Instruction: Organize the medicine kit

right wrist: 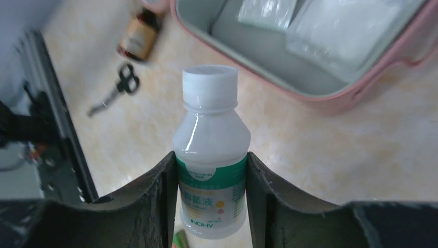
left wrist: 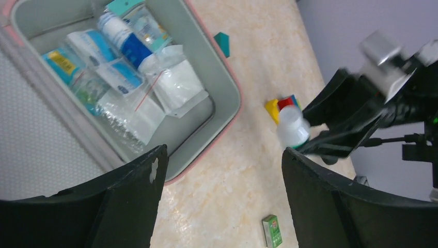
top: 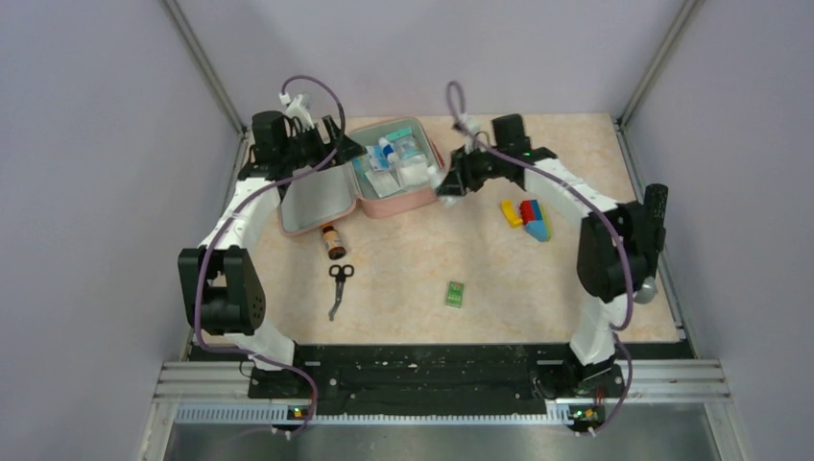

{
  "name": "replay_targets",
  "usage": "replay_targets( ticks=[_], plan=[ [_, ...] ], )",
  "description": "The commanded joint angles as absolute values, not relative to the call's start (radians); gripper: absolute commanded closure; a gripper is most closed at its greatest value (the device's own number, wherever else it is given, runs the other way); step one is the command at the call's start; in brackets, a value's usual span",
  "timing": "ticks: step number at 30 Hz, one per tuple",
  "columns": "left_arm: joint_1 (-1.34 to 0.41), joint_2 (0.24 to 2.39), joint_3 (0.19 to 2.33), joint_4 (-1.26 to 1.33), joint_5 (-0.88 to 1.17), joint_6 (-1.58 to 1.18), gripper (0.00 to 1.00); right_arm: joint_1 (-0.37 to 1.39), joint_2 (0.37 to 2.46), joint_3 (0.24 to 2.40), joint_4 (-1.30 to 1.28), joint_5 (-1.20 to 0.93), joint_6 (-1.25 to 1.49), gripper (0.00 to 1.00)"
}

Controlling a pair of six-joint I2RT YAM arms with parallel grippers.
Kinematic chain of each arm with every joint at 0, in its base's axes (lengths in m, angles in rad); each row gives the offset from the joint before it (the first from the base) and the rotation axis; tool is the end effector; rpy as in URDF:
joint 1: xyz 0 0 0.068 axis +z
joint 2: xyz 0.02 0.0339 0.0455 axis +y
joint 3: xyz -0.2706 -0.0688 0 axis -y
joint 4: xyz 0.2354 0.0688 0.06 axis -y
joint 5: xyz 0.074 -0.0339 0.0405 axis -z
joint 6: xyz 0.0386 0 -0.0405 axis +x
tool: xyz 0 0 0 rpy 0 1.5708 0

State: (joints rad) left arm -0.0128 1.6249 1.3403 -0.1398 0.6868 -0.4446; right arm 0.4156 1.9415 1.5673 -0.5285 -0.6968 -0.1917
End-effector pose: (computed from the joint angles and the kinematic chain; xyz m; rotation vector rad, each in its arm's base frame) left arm 0.3717 -0.0292 0.3324 0.0221 2.0227 -0.9748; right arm 0.3772 0.1935 0.2542 -1.0033 2.1931 0.9564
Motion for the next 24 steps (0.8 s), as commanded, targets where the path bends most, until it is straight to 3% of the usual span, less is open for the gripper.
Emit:
replay_targets(
  ticks=[1, 8, 14, 24],
  plan=[
    [-0.051, 1.561, 1.326, 0.157, 0.831, -0.493, 0.15, 0.311, 1.724, 1.420, 0.214, -0.974, 0.429, 0.63],
    [-0.176, 1.649, 1.430, 0.251, 0.992, -0.551, 0.18, 0.334, 1.725, 1.380, 0.480, -1.065, 0.517, 0.60],
    [-0.248, 1.715, 1.508, 0.277, 0.994, -0.570, 0.21, 0.364, 1.726, 1.359, 0.567, -1.095, 0.535, 0.60],
    [-0.260, 1.772, 1.545, 0.331, 1.009, -0.609, 0.44, 0.392, 1.739, 1.359, 0.554, -1.085, 0.521, 0.61]
  ],
)
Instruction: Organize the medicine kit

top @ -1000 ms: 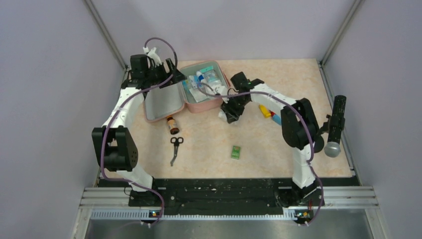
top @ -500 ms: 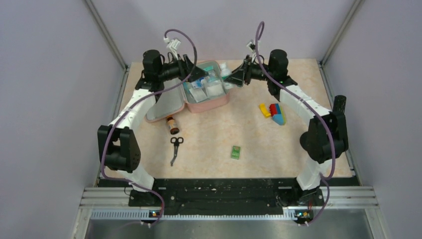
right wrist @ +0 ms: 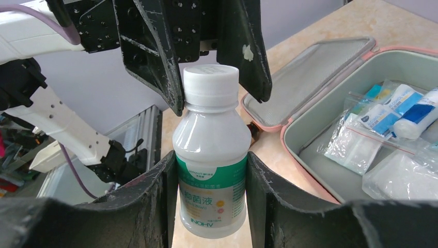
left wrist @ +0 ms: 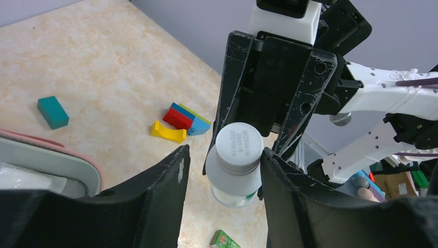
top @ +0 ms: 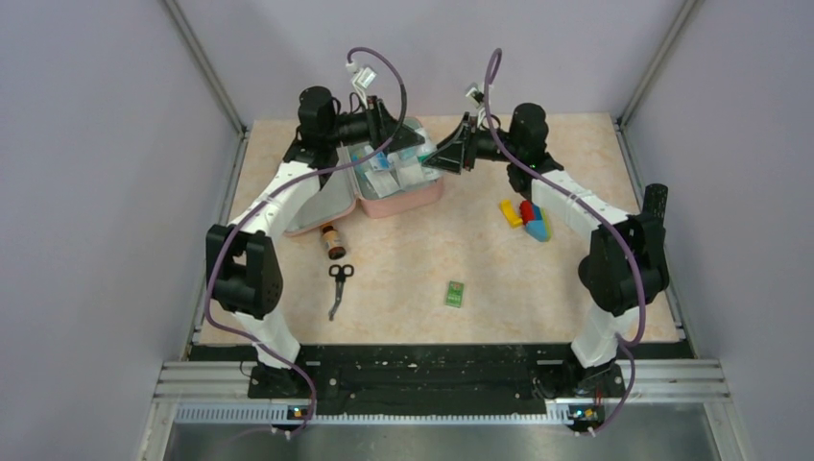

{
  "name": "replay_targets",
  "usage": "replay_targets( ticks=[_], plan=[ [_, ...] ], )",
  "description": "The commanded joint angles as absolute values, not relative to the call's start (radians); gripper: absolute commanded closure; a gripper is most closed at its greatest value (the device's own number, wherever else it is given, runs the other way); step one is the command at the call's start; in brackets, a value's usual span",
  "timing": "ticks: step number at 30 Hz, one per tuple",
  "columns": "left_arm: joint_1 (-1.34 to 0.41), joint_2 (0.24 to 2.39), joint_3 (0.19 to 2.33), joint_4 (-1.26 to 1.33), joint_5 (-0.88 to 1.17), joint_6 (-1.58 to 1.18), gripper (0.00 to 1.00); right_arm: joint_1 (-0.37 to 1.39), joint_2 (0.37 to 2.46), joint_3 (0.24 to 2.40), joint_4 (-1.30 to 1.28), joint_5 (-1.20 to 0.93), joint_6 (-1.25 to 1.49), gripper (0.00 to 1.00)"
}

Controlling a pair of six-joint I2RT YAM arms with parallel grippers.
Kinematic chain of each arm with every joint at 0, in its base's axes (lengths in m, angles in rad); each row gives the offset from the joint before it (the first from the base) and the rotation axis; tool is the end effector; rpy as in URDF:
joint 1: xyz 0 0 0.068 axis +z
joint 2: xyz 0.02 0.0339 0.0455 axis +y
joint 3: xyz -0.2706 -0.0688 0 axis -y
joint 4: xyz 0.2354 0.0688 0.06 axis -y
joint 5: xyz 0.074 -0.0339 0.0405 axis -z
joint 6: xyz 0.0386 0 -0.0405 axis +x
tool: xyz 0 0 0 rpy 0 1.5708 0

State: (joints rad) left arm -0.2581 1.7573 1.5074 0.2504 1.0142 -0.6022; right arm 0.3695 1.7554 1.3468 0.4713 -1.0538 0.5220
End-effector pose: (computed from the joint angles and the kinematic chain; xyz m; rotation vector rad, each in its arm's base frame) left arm 0.3856 -0.1357 0.3794 0.5834 1.6744 -1.4292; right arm 0.3631 0.1766 0.3469 -0.8031 1.5488 1.4594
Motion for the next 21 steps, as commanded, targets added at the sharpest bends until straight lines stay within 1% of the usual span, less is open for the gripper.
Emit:
replay_targets(
  ticks=[1, 6, 8, 12, 13, 14, 15, 16, 17, 21],
  plan=[
    [-0.261, 1.776, 1.546, 0.338, 1.015, -0.615, 0.46, 0.394, 1.743, 1.361, 0.550, -1.081, 0.519, 0.61],
    [-0.268, 1.790, 1.556, 0.343, 1.028, -0.616, 0.48, 0.403, 1.768, 1.378, 0.528, -1.067, 0.501, 0.62],
    [-0.270, 1.797, 1.563, 0.342, 1.035, -0.616, 0.52, 0.409, 1.773, 1.383, 0.529, -1.064, 0.498, 0.62],
    [-0.270, 1.811, 1.575, 0.340, 1.039, -0.617, 0.51, 0.412, 1.785, 1.394, 0.522, -1.062, 0.492, 0.62],
    [-0.270, 1.813, 1.577, 0.340, 1.041, -0.616, 0.54, 0.413, 1.786, 1.396, 0.519, -1.061, 0.490, 0.62],
    [-0.270, 1.814, 1.578, 0.341, 1.045, -0.615, 0.62, 0.412, 1.787, 1.397, 0.515, -1.058, 0.486, 0.62],
    [-0.270, 1.817, 1.582, 0.341, 1.046, -0.611, 0.75, 0.412, 1.789, 1.398, 0.511, -1.056, 0.484, 0.62],
    [-0.270, 1.820, 1.585, 0.333, 1.044, -0.604, 0.91, 0.412, 1.789, 1.398, 0.505, -1.054, 0.478, 0.62],
    [-0.270, 1.819, 1.587, 0.315, 1.035, -0.591, 1.00, 0.412, 1.789, 1.396, 0.500, -1.052, 0.472, 0.62],
    [-0.268, 1.815, 1.584, 0.282, 1.032, -0.566, 1.00, 0.412, 1.786, 1.388, 0.478, -1.034, 0.459, 0.61]
  ],
)
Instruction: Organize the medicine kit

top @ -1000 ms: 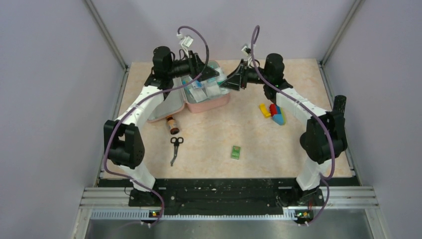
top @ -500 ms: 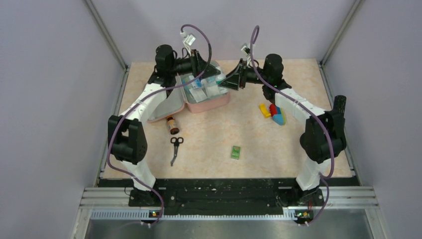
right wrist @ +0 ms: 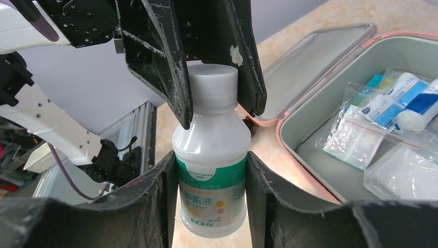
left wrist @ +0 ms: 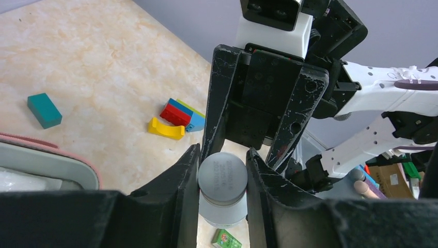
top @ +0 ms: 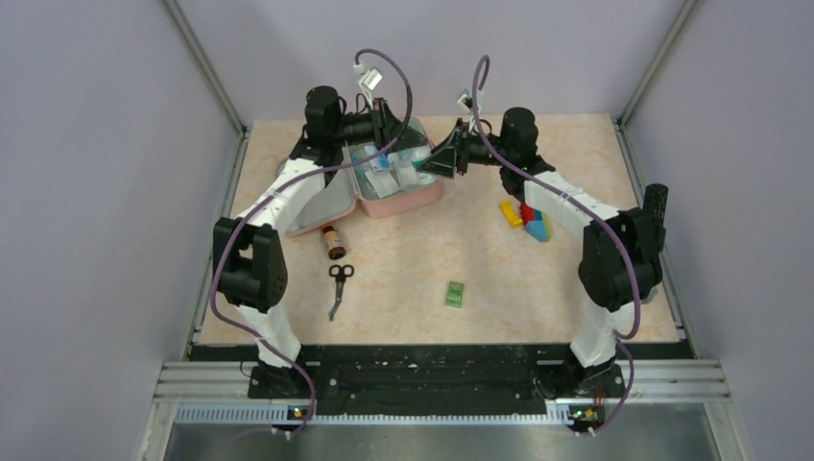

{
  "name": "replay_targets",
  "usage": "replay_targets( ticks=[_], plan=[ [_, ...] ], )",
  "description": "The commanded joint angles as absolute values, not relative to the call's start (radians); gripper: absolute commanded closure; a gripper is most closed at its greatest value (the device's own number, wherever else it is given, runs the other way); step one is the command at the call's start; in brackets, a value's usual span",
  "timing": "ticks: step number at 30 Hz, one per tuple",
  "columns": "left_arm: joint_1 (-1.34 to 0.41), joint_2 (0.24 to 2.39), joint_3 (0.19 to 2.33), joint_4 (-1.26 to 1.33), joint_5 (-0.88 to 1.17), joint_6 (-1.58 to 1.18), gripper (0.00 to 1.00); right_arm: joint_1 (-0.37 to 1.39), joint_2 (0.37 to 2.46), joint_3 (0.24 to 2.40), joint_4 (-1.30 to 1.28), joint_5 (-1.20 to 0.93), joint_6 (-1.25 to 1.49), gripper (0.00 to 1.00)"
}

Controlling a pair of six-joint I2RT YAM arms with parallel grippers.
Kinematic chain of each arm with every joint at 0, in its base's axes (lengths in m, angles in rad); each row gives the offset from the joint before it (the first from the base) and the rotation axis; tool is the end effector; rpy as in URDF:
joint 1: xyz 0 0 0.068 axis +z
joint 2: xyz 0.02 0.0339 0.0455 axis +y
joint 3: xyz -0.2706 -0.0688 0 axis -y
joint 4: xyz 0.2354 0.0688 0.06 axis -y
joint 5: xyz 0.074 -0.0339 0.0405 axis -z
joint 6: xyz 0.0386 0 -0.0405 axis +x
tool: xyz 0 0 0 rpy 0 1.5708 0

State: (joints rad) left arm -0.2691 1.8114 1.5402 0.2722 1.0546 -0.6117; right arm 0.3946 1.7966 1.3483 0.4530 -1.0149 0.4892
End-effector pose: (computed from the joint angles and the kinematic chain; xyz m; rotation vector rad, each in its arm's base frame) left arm 0.3963 -0.1441 0.3711 0.6236 1.6749 -1.4722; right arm 0.3687 0.1891 0.3297 -0.7917 1.5893 1.4451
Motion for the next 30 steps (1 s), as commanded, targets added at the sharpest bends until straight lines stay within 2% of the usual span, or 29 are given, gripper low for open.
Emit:
replay_targets(
  ticks=[1, 3, 6, 11, 18, 23, 30],
  plan=[
    [-0.268, 1.814, 1.582, 0.282, 1.034, -0.566, 1.00, 0.413, 1.787, 1.385, 0.477, -1.031, 0.459, 0.59],
    [-0.268, 1.813, 1.579, 0.281, 1.029, -0.566, 1.00, 0.412, 1.786, 1.377, 0.475, -1.025, 0.457, 0.52],
    [-0.265, 1.810, 1.589, 0.251, 1.009, -0.539, 1.00, 0.411, 1.783, 1.374, 0.462, -1.034, 0.449, 0.02],
    [-0.259, 1.839, 1.719, -0.091, 0.879, -0.225, 1.00, 0.361, 1.736, 1.360, 0.385, -1.042, 0.435, 0.01],
    [-0.285, 2.030, 2.080, -0.607, 0.576, 0.241, 1.00, 0.229, 1.601, 1.264, 0.154, -0.990, 0.272, 0.01],
    [-0.316, 2.156, 2.188, -0.758, 0.396, 0.452, 1.00, 0.174, 1.504, 1.161, 0.074, -0.932, 0.207, 0.01],
    [-0.368, 2.264, 2.215, -0.793, 0.284, 0.536, 1.00, 0.170, 1.411, 1.085, -0.019, -0.898, 0.128, 0.01]
  ],
)
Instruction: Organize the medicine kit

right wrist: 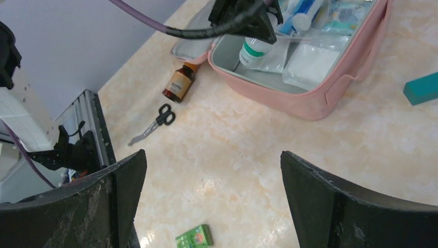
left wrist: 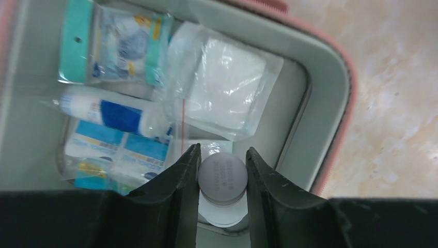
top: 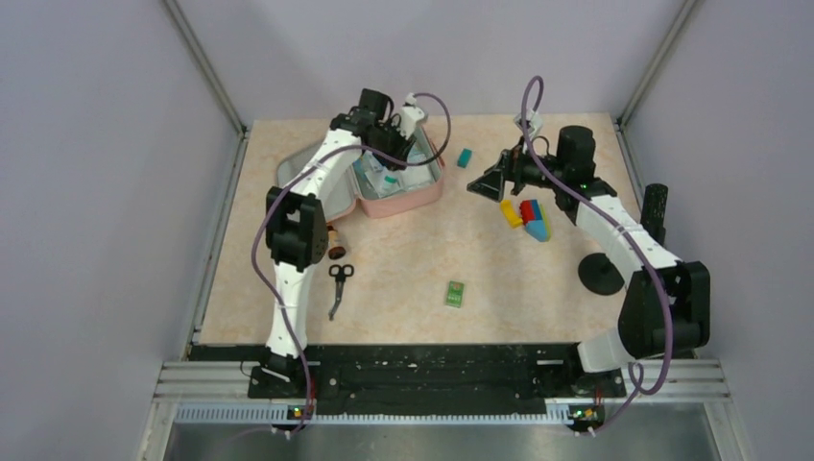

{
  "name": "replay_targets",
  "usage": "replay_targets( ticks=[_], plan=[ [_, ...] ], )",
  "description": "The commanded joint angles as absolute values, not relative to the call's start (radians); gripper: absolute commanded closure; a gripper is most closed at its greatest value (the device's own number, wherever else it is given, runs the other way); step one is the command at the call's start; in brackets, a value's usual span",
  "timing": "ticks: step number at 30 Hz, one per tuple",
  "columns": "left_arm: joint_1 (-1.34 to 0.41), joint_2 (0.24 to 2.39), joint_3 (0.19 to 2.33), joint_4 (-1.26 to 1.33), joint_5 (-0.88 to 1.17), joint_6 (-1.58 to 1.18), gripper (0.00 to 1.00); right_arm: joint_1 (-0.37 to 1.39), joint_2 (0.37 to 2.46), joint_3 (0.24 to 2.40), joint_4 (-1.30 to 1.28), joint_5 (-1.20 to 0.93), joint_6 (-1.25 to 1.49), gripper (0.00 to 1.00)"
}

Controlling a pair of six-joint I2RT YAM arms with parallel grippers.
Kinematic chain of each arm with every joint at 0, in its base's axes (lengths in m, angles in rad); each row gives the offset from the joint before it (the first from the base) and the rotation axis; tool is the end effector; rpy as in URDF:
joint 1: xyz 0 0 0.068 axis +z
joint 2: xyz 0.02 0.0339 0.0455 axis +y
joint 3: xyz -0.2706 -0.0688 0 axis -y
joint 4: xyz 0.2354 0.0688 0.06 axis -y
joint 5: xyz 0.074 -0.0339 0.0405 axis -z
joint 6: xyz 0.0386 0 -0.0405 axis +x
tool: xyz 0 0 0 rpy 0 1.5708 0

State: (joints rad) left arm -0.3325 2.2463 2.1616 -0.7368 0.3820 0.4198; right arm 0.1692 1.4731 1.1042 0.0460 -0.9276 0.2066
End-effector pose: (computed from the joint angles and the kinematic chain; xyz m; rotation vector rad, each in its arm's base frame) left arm 0.4714 -0.1780 0.2841 1.0286 2.1183 -0.4133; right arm 0.3171 0.0855 0.3231 -0.6138 1.8101 1.1255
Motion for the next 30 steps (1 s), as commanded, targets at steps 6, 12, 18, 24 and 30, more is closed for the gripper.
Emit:
replay_targets(
  ticks=[6, 12, 18, 24, 30],
  plan=[
    [-0.410, 2.297, 2.212, -0.845, 0.250, 0.591, 1.00, 0.168, 1.386, 1.061, -0.056, -0.879, 0.106, 0.01],
    [-0.418, 2.323, 2.212, -0.844, 0.311, 0.563, 1.00, 0.168, 1.396, 1.058, -0.058, -0.873, 0.107, 0.01],
    [-0.447, 2.343, 2.215, -0.764, 0.376, 0.497, 1.00, 0.168, 1.400, 1.058, -0.062, -0.870, 0.110, 0.01],
    [-0.462, 2.357, 2.214, -0.633, 0.433, 0.386, 0.99, 0.169, 1.401, 1.050, -0.066, -0.866, 0.110, 0.01],
    [-0.460, 2.351, 2.217, -0.623, 0.404, 0.352, 0.49, 0.167, 1.404, 1.049, -0.068, -0.860, 0.109, 0.01]
  ],
)
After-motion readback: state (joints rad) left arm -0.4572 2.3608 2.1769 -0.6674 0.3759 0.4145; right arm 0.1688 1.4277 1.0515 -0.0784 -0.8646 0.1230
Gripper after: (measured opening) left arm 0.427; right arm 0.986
